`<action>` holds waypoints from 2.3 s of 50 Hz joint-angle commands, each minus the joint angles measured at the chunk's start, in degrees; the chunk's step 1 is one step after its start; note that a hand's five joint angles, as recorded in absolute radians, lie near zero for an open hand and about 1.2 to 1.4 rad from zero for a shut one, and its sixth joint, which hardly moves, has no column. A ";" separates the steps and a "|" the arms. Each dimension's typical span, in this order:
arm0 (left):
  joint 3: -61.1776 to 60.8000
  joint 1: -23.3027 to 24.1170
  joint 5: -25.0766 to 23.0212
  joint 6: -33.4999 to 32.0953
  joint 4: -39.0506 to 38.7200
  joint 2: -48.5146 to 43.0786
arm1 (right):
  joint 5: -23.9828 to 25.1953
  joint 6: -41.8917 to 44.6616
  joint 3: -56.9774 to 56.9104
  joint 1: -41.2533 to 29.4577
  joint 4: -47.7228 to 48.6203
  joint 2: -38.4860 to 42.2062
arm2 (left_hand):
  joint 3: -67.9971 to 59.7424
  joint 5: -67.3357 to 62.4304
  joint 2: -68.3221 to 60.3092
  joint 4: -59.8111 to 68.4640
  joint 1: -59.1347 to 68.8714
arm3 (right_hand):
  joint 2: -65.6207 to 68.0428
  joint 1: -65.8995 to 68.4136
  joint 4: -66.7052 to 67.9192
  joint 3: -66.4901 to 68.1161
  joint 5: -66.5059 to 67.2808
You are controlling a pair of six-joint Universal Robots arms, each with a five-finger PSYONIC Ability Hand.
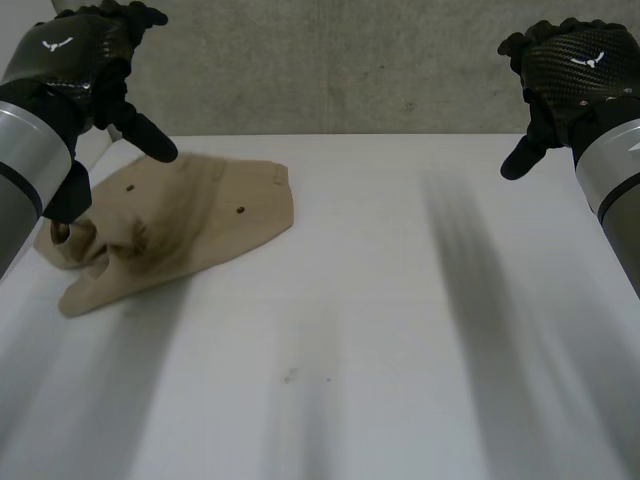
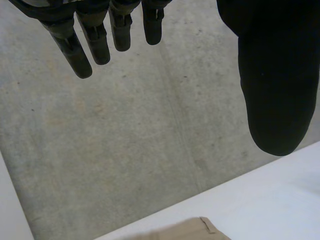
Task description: Fold the shorts.
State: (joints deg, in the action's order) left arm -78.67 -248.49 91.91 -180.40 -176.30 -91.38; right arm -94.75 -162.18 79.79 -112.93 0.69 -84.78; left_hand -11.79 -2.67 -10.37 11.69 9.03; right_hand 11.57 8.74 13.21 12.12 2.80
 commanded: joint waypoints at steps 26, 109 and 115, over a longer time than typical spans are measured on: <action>8.71 -11.76 -6.04 -17.35 1.56 -30.87 | 11.43 0.11 -0.24 0.87 -1.13 1.89 | -9.85 -8.96 -11.26 9.94 12.60 | -1.57 1.26 -3.21 -2.12 -2.80; 8.28 8.90 -1.38 -9.53 -11.25 -18.11 | 10.90 1.08 -2.00 3.51 -1.04 0.84 | -68.21 -67.33 -69.63 68.31 70.97 | -1.57 1.26 -3.21 -2.12 -2.80; 8.61 6.61 -1.91 -9.71 -13.09 -29.54 | 10.90 1.17 -1.56 3.42 -1.04 1.36 | -68.21 -67.33 -69.63 68.31 70.97 | -1.57 1.26 -3.21 -2.12 -2.80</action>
State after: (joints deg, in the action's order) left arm -69.06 -239.42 90.90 -189.89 -187.66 -109.23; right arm -83.86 -161.12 77.82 -109.49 -0.36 -83.96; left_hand -68.20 -55.67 -68.59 68.71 65.01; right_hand 11.57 8.74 13.21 12.12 2.80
